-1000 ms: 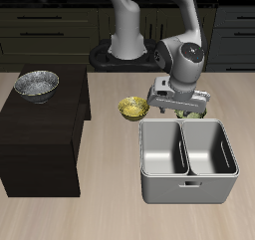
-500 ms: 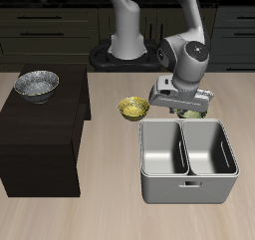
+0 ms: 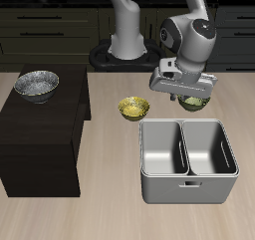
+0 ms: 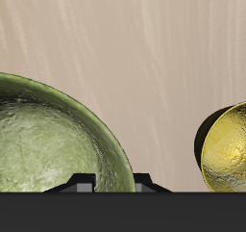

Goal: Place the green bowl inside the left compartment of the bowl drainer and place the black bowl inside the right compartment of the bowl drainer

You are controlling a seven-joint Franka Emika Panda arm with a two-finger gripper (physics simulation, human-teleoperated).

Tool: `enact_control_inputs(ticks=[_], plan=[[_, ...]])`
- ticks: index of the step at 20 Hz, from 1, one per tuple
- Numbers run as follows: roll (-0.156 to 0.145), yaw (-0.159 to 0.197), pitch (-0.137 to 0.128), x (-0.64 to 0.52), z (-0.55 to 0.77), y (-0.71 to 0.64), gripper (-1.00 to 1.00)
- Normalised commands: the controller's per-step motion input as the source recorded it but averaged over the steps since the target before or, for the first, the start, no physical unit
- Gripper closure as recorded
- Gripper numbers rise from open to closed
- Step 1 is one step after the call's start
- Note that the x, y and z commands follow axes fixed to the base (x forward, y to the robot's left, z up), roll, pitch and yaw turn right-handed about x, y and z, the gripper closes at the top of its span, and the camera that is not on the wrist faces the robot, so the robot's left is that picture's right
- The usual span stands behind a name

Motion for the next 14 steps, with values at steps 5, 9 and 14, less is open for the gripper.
enact_control_inputs(ticks=[5,9,14], plan=[[-0.004,0.01,-0.082,-0.06,0.6,-0.13,1.0],[0.01,0.002,-0.031,-0.06,0.37,0.0,1.0],[0.018,0.014,-0.042,-0.01,0.39,0.0,1.0]])
